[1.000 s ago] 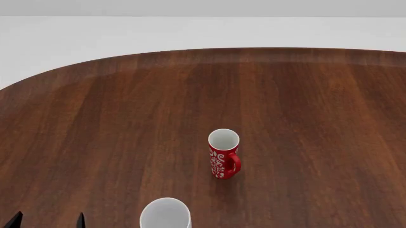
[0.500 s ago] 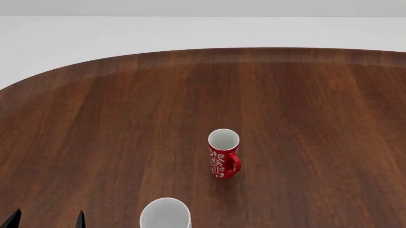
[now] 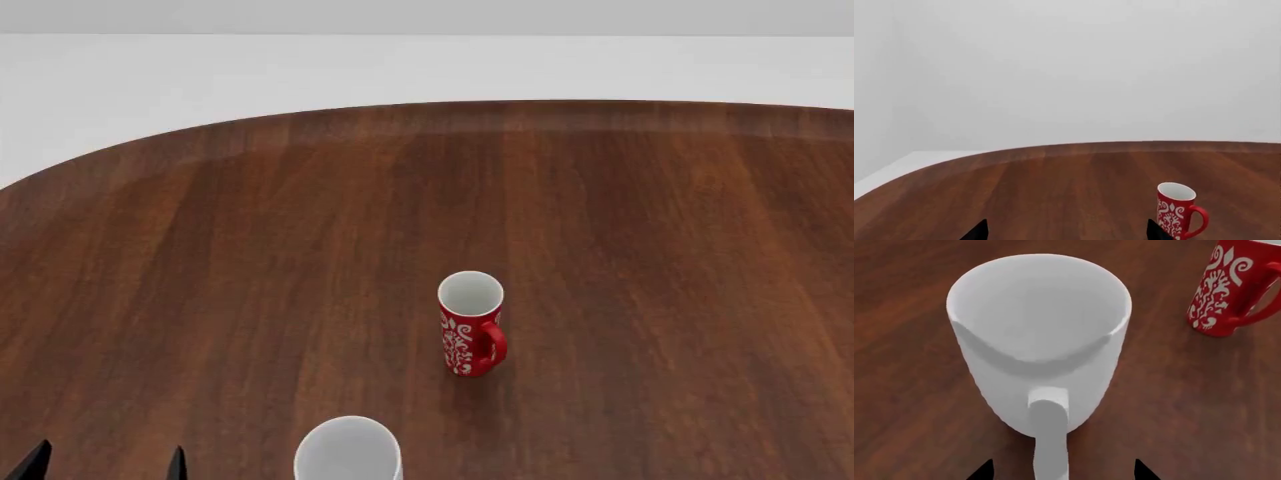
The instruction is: Put the white mug on the plate.
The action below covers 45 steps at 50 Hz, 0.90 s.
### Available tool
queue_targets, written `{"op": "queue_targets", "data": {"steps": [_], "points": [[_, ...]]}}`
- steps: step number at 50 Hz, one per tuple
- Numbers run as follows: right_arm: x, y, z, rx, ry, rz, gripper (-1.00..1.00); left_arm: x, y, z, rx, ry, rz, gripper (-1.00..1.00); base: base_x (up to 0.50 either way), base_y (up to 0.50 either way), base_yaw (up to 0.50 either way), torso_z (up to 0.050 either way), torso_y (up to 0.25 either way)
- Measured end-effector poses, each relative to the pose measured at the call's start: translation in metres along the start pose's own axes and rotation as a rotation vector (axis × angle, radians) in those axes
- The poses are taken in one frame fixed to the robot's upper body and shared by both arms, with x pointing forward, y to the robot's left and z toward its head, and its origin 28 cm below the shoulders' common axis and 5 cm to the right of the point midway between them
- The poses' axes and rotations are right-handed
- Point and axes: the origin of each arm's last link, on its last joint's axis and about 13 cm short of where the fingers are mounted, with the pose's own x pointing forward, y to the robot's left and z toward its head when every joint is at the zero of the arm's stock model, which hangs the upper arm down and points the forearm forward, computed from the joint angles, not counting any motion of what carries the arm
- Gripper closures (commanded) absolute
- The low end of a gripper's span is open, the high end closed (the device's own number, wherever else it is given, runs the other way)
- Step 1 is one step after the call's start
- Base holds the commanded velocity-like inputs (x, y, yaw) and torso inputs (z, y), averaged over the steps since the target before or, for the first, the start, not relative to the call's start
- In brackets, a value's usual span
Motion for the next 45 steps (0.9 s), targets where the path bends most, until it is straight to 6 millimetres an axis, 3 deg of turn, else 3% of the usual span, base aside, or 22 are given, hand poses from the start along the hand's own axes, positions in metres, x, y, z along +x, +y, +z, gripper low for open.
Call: {"op": "queue_targets", "data": {"steps": [8,9,27,45], "points": [[0.006,0.001,0.000,-0.005,0.009,0.019,-1.00,-0.002,0.000,0.002,-0.005,-0.004,-0.004,-1.00,0.00,0.00,0.00,0.000,0.000],[0.006,0.001,0.000,-0.007,0.009,0.021,1.00,-0.002,0.000,0.002,-0.006,-0.005,-0.005,-1.00,0.00,0.00,0.00,0.000,0.000],[0.003,-0.002,-0.005,-0.035,-0.033,-0.044,1.00,0.000,-0.001,-0.001,-0.004,0.006,-0.007,-1.00,0.00,0.00,0.00,0.000,0.000],[-0.024,-0.004,-0.005,0.003,-0.134,-0.239,1.00,0.009,0.000,-0.007,0.008,0.028,-0.003,-1.00,0.00,0.00,0.00,0.000,0.001]]}}
